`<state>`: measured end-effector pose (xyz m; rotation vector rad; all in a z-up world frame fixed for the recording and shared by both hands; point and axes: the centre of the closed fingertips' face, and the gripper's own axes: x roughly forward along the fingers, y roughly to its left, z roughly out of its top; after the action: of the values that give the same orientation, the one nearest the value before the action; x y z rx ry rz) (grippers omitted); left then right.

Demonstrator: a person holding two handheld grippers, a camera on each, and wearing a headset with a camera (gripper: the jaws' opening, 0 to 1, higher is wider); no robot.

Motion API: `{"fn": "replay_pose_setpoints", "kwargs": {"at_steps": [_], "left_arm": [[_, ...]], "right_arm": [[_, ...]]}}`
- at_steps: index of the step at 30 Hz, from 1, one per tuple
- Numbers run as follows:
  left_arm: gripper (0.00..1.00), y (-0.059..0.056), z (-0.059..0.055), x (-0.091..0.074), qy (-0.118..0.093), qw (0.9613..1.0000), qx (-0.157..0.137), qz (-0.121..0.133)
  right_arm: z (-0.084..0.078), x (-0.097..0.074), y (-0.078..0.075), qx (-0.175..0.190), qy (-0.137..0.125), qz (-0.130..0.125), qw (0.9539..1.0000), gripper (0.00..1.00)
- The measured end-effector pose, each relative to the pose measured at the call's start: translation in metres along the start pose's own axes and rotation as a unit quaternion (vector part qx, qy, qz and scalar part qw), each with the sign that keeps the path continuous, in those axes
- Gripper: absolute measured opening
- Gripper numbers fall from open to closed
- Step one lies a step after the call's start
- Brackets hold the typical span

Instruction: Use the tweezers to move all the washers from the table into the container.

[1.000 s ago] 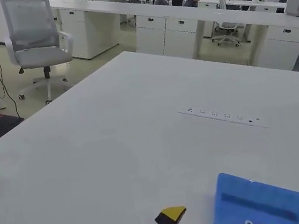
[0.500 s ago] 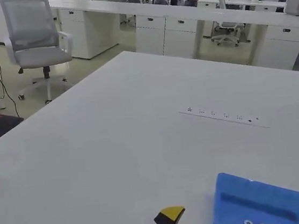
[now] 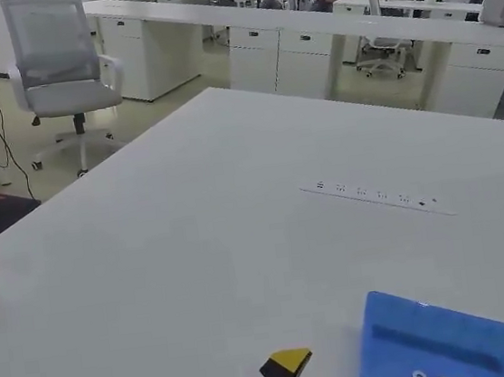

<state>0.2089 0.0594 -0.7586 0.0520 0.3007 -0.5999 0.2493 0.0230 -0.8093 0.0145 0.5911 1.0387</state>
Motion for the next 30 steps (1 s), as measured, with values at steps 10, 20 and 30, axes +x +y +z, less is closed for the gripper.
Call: {"fn": "replay_pose_setpoints", "kwargs": {"at_steps": [10, 20, 30], "left_arm": [[0.77, 0.0, 0.0, 0.0, 0.0, 1.0, 0.0, 0.0], [0.78, 0.0, 0.0, 0.0, 0.002, 1.0, 0.003, 0.0], [0.77, 0.0, -0.001, 0.0, 0.004, 1.0, 0.002, -0.001]], "right_arm": [[0.033, -0.009, -0.002, 0.034, -0.046, 0.008, 0.9983, 0.02], [0.057, -0.01, -0.021, 0.049, -0.076, 0.0, 0.9959, 0.02], [0.072, -0.005, -0.037, 0.058, -0.086, -0.008, 0.9946, 0.02]]}}
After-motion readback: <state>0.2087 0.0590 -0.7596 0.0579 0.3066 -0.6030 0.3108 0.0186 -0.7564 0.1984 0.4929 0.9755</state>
